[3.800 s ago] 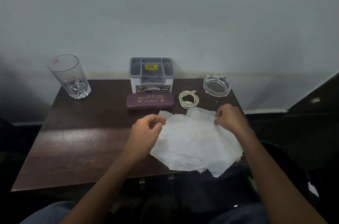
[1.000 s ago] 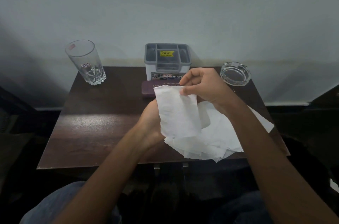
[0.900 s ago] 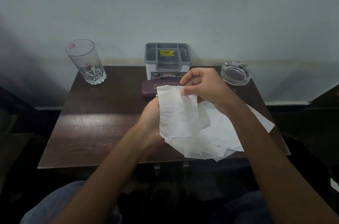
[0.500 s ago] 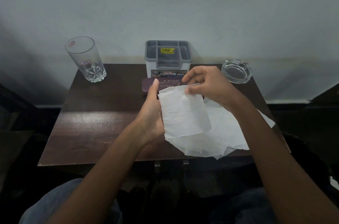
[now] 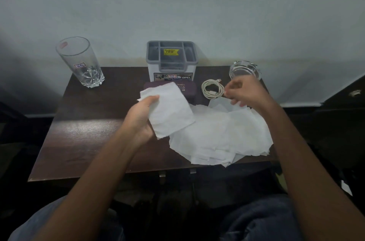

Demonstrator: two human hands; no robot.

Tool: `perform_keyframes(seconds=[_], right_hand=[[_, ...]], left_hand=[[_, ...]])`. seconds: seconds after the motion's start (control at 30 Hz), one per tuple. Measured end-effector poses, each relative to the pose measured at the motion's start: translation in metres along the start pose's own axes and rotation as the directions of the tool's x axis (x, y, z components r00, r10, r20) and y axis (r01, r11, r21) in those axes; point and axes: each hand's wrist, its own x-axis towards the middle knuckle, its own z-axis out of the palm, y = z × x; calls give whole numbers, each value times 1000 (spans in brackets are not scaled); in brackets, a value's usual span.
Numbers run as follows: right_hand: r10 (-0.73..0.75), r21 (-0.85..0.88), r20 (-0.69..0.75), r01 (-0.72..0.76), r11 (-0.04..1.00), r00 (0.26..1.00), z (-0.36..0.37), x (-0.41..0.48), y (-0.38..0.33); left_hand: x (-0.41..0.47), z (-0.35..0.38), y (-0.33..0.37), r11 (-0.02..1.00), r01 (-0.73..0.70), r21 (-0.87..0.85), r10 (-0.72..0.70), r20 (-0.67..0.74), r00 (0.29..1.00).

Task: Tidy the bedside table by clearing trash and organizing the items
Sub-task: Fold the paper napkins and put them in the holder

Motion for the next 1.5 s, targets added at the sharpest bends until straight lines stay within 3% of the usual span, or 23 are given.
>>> perform_keyframes(seconds=[0.13,0.43,0.53,0.67,0.93,1.1,1.2,1.27,1.37,1.5], right_hand=[[53,-273,177,-3,962,983,21,2,14],[39,-378,107,5,926,993,47,9,11],[13,-280,111,19,960,994,36,11,7],[-71,32,136,67,997,988,14,3,-9],[-313,364,319,190,912,894,-10,-17,-46],[-375,569,338,130,812,863,-3,-21,-58],[-326,725,214,74,685,921,16,-19,-67],[-190,770,97,48,637,977,35,-16,-70],[-14,686,-34,33,726,999,60,-16,-72],[10,633,-74,39,773,997,68,-18,-71]], left_hand=[[10,-10,3,992,-129,-6,126,-181,975],[16,-18,6,983,-182,-14,174,-230,957],[18,-20,7,982,-189,-7,182,-227,957],[19,-19,6,982,-190,-10,183,-220,958],[20,-8,0,992,-117,48,120,-58,991],[14,-4,0,999,-7,-33,11,136,991],[14,0,-2,990,29,-141,14,292,956],[15,1,-3,971,38,-235,40,317,947],[14,0,-2,958,40,-284,53,311,949],[7,5,0,950,-19,-312,98,239,966]])
